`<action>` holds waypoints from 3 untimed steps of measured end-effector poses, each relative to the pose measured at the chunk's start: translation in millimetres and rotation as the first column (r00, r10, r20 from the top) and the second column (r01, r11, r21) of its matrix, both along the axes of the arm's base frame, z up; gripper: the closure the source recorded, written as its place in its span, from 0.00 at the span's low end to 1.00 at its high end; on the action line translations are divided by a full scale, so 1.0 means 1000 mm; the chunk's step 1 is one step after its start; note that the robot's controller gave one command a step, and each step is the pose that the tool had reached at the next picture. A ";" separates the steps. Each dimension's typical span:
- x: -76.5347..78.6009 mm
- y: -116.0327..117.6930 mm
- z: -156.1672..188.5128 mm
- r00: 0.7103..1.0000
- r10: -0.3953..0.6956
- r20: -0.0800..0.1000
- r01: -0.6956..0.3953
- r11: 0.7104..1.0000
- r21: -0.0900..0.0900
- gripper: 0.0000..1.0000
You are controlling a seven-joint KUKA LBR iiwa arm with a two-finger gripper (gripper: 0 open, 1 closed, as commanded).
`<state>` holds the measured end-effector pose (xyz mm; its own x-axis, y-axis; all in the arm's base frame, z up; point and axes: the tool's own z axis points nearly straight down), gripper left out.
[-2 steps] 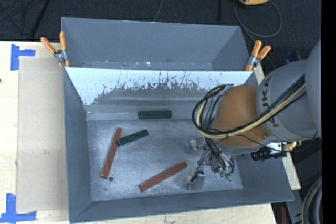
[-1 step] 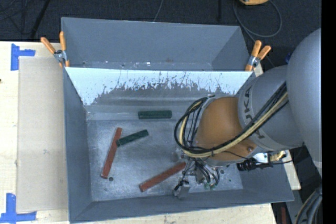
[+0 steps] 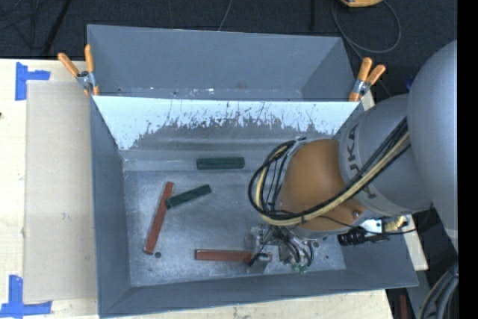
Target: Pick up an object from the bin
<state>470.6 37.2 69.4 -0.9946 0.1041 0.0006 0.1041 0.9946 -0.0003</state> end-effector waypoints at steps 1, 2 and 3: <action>0.024 0.038 0.000 0.949 0.316 0.001 -0.316 0.949 0.001 1.00; 0.035 0.028 0.099 0.956 0.294 0.008 -0.294 0.956 -0.002 1.00; 0.023 0.029 0.155 0.939 0.343 0.006 -0.343 0.939 -0.001 1.00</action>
Offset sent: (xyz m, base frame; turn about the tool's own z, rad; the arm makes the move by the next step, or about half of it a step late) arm 0.0238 0.0370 0.0006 -0.3194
